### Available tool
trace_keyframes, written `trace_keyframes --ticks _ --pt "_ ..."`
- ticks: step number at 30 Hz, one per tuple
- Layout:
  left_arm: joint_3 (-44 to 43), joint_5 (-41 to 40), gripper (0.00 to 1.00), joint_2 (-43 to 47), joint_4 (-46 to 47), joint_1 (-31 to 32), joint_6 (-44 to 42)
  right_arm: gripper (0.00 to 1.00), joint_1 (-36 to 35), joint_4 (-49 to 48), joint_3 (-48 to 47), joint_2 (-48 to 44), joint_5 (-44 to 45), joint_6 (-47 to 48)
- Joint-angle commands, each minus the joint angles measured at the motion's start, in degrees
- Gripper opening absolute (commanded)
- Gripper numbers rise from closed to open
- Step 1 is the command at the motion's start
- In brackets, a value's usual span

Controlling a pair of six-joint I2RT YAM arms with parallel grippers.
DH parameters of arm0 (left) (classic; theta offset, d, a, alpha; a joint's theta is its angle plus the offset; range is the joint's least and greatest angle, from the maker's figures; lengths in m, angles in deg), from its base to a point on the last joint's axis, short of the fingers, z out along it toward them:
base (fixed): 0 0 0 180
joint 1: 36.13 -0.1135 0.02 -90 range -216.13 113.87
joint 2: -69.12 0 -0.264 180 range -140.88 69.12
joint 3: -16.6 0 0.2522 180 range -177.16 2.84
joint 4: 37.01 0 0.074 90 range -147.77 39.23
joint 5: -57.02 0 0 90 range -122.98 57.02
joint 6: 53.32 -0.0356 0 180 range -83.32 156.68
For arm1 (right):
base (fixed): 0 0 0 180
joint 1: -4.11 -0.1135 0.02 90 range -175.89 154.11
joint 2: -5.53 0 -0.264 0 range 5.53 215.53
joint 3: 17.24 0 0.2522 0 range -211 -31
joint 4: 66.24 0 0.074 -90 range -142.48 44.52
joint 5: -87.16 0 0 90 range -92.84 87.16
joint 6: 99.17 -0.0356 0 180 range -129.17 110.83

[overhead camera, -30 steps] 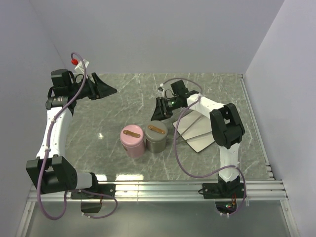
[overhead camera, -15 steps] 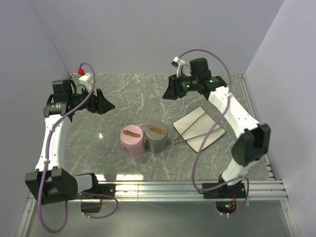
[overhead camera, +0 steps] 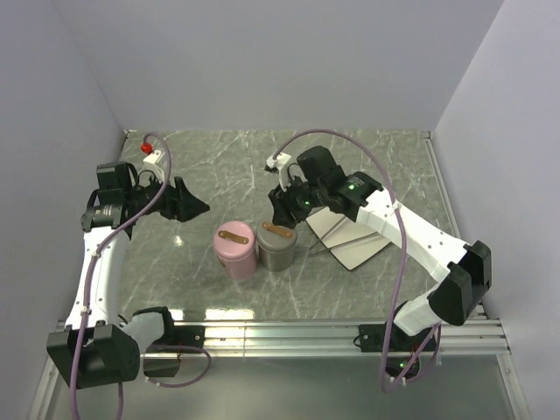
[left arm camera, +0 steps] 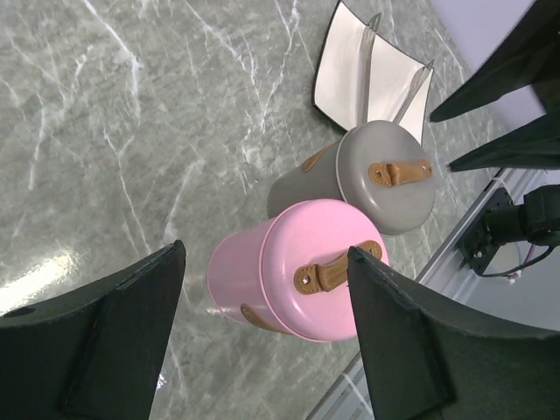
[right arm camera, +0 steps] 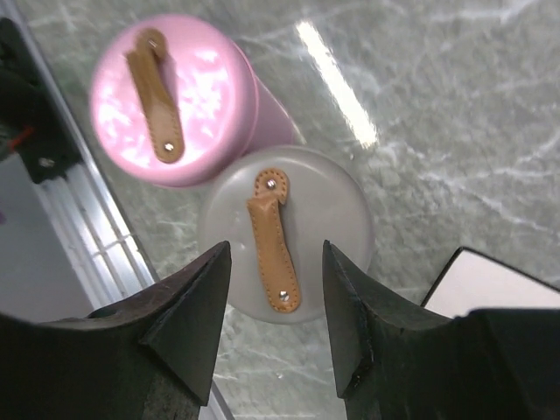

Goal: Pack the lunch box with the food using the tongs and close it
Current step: Move the packing box to the center of the board, then adjust the box lid on the packing box.

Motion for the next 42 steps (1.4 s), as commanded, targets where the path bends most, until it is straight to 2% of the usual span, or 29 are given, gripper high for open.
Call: trace_keyframes --ticks 1,5,15,20,23,24,27,28,30,34,37,42 --pt "0.12 1.79 0.81 2.49 2.65 -0.10 0.55 0.54 -2.25 -2.14 1.66 0.59 6.96 -0.31" --pt "0.65 1.61 0.82 3.46 2.66 -0.10 0.55 0.56 -2.87 -2.67 2.45 2.52 7.76 -1.27" --pt "2.05 1.61 0.83 6.10 -0.77 0.16 -9.20 0.57 -3.93 -3.99 6.67 4.11 8.90 -1.63" --pt "2.76 1.00 0.81 6.63 -1.38 0.95 -12.10 0.57 -4.10 -2.23 5.18 3.14 8.72 -1.45" --pt "1.00 0.91 0.78 5.05 -6.38 3.67 -18.68 0.58 -4.02 -1.09 3.25 2.44 8.81 -1.45" --pt "0.56 0.39 0.77 4.61 -8.57 5.07 -23.66 0.58 -4.02 -0.83 2.72 1.74 8.55 -1.45" --pt "0.47 -5.21 0.76 4.43 -11.24 12.80 -29.23 0.59 -3.93 -0.82 0.88 0.16 8.02 -1.80" --pt "1.43 -6.81 0.76 5.39 -10.45 15.69 -29.33 0.60 -3.93 -0.82 -0.08 -0.11 7.85 -2.24" --pt "1.96 -10.32 0.76 6.01 -7.99 17.47 -29.86 0.63 -3.40 -0.47 -1.06 -1.16 7.67 -2.68" --pt "-0.40 -12.80 0.75 4.00 -9.20 21.24 -32.49 0.66 -0.86 0.41 -3.16 -2.22 6.62 -3.64" --pt "-1.63 -15.43 0.74 1.97 -10.09 24.50 -34.16 0.70 2.92 1.37 -3.43 -2.83 3.47 -4.96" --pt "-1.29 -17.98 0.74 0.22 -8.51 28.63 -33.11 0.71 8.54 2.87 -3.00 -3.71 0.55 -6.19"
